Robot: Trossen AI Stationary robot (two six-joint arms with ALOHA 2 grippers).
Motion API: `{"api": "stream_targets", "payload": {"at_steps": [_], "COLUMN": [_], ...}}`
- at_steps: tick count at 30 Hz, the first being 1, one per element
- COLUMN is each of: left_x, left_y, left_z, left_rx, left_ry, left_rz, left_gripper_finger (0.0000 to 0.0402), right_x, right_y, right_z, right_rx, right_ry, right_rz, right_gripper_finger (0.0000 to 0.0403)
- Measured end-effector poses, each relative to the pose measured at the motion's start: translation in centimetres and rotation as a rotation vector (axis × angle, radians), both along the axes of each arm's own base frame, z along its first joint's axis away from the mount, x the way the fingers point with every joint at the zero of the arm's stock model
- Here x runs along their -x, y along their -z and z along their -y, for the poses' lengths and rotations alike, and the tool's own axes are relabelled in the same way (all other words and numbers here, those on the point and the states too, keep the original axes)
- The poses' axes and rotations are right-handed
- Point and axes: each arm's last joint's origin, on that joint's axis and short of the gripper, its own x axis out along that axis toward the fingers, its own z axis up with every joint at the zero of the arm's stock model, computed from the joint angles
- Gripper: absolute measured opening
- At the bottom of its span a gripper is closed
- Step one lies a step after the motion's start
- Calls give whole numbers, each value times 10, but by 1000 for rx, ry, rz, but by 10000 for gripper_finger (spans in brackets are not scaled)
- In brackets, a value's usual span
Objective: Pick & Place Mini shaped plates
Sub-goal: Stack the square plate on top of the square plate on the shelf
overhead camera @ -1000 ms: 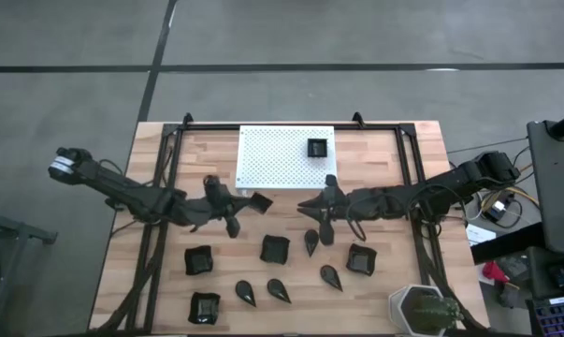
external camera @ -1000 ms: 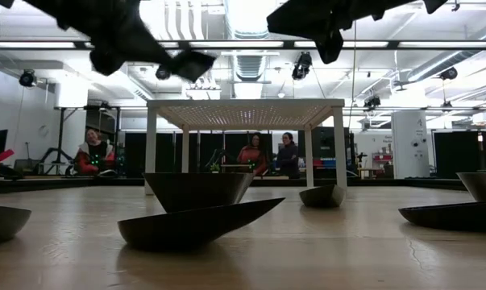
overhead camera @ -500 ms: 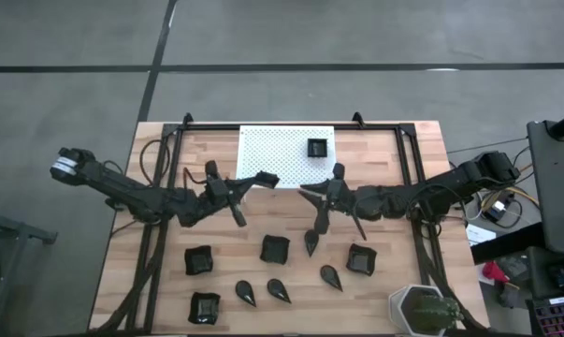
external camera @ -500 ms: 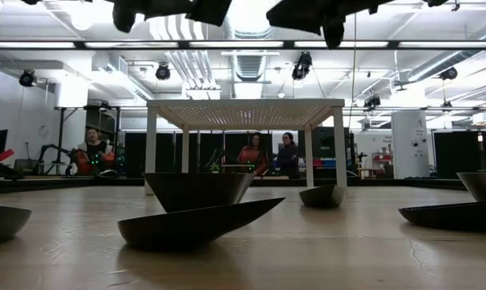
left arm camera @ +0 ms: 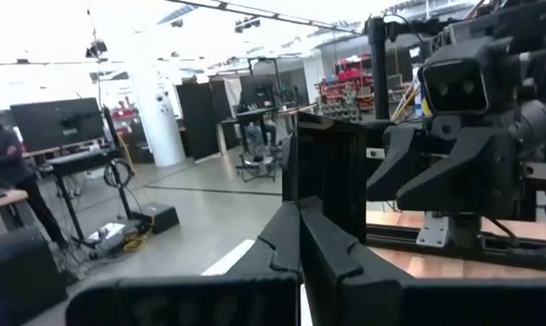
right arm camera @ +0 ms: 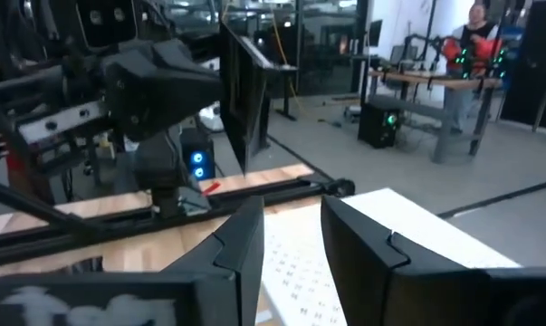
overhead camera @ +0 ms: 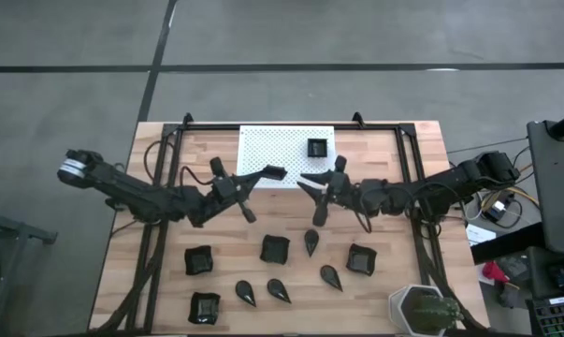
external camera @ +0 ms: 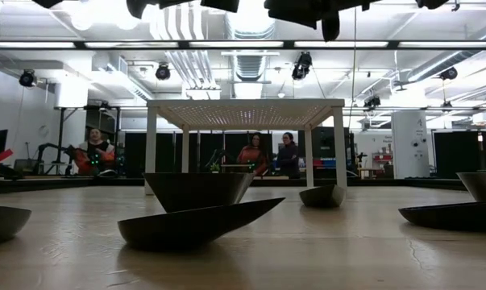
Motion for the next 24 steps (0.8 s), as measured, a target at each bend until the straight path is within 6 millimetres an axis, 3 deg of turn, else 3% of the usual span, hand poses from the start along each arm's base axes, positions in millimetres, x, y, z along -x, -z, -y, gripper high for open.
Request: {"api": "stream_targets", "payload": {"at_steps": [15, 24], "left_x": [-37, -43], "left_y": [-8, -7], "left_z": [6, 8], "left_rx": [-126, -139], "left_ry": [-38, -39], "left_rz": [-86, -101], "left_gripper_finger": [0, 0], "right_x": [0, 0], "right_y": [-6, -6], "right_z": [0, 0], "right_rx": [39, 36], "right_ry": [1, 1], "right_rz": [42, 45], "right_gripper_finger": [82, 90]}}
